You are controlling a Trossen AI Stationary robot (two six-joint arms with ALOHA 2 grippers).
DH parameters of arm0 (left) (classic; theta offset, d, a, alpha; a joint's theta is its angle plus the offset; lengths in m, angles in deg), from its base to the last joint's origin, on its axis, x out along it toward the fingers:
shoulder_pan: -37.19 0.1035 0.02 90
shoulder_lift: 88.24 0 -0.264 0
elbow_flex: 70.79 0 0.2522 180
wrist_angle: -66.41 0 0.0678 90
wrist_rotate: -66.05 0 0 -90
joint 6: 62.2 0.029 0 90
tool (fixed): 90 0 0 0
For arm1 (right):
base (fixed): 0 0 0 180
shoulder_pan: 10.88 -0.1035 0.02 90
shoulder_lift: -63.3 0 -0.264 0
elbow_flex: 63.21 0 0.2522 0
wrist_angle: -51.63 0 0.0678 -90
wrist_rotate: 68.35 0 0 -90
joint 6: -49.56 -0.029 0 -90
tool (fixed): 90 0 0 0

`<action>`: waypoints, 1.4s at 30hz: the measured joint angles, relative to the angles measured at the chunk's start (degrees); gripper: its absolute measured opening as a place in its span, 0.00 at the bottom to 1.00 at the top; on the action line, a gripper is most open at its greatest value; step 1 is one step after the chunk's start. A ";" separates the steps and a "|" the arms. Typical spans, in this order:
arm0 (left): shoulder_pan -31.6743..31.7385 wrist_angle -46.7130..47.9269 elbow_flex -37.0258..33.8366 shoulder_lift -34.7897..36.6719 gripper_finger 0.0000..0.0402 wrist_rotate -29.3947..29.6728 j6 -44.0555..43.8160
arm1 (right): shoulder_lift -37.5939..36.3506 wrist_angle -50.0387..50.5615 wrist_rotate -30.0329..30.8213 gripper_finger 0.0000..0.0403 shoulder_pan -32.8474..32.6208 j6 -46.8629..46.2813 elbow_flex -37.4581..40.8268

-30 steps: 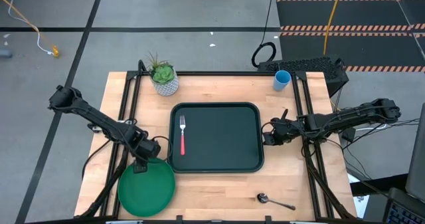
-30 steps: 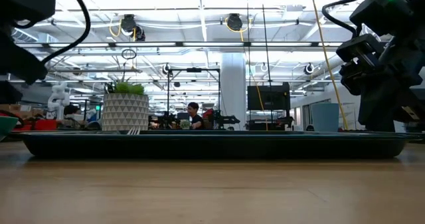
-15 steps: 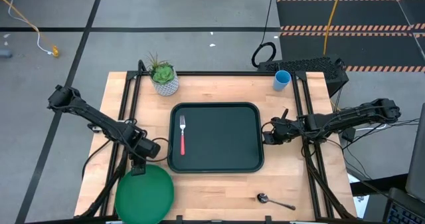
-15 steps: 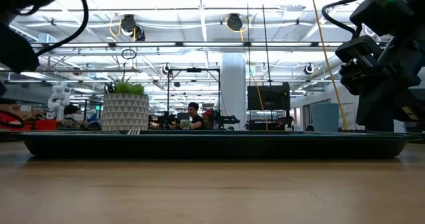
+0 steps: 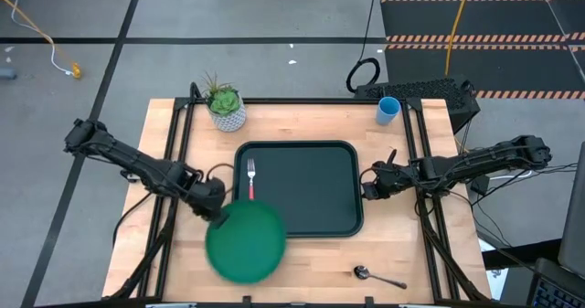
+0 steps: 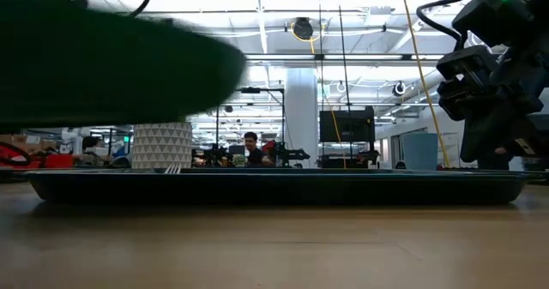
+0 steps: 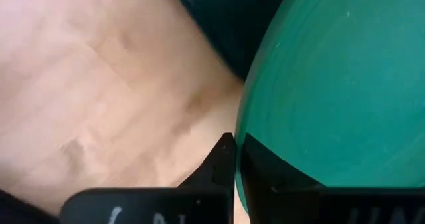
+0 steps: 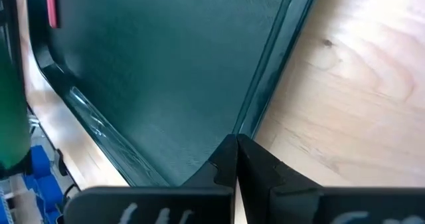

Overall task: Pick and place plate/cup/fork/spoon on tray
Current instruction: Put the green plate to the middle of the dark green serving tray

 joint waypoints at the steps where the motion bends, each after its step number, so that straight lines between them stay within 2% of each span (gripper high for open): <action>1: 0.73 0.00 0.06 0.00 0.02 1.34 -2.25 | 0.01 0.00 -0.02 0.00 0.00 0.33 0.00; 6: 4.49 -1.45 0.06 -0.86 0.02 4.59 -11.23 | 0.02 -0.12 -0.06 0.00 0.00 1.63 0.00; 10: 7.21 -10.21 0.06 -2.99 0.02 6.77 -14.43 | 0.00 -0.35 -0.15 0.00 0.00 2.46 0.00; 14: 9.76 -18.71 0.13 -6.60 0.02 6.91 -15.98 | -0.01 -0.37 -0.34 0.00 0.02 3.76 0.00; 22: 12.58 -23.63 0.19 -13.22 0.02 5.95 -20.70 | -2.22 -1.17 -3.19 0.00 0.00 7.00 0.00; 32: 17.42 -18.11 8.90 -19.59 0.02 6.06 -17.75 | -4.43 -1.25 -3.12 0.00 0.02 8.01 0.00; 42: 22.10 -18.21 10.97 -23.52 0.09 2.80 -15.33 | -5.33 -3.76 -3.15 0.00 0.01 8.11 0.00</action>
